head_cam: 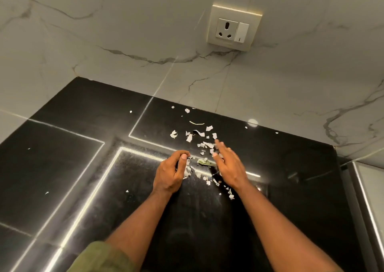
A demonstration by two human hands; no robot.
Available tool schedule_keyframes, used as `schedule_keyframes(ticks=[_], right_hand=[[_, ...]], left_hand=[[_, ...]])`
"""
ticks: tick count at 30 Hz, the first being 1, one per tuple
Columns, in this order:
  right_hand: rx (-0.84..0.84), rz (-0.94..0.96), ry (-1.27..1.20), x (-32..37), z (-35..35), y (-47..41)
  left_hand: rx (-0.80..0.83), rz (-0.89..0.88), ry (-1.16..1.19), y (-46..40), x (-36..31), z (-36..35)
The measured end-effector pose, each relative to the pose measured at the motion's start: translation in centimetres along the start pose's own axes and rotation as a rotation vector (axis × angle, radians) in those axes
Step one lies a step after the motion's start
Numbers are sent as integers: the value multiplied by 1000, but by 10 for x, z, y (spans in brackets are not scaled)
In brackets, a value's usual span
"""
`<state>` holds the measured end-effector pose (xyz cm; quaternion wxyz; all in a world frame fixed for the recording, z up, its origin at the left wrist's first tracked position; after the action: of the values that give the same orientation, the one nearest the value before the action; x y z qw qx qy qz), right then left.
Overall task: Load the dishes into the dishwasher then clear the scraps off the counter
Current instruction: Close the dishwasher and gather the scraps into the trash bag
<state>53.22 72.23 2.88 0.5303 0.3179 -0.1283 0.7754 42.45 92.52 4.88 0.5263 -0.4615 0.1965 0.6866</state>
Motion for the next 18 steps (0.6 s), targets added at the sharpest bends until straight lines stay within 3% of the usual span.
schedule_keyframes(ticks=[4,7,9,11,15,18], right_hand=[[102,110,-100,21,-34,34],[130,30,-407,16,-28,49],[83,-14,-541,9,-18,66],[-1,-28,-518,-5,-7,88],[-144,-21,-287,-39,6,135],[-190,-13,-245,-44,7,140]], left_hand=[[12,6,28,1,2,-2],[32,36,92,-3,8,-3],[60,65,186,-2,2,0],[61,96,309,3,-5,11],[-206,27,-36,64,8,88],[-315,232,-388,134,58,137]])
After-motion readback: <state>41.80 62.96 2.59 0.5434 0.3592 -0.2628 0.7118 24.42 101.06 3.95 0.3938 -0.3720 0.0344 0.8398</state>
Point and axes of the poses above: each hand's wrist, its own y-axis away from the middle knuckle, its own z-axis out of the back of the hand, x = y × z, the point moved 10 cm from there along -y, towards the middle knuckle, and after that the axes turned 3 degrees about -z, right-handed, at the moved point
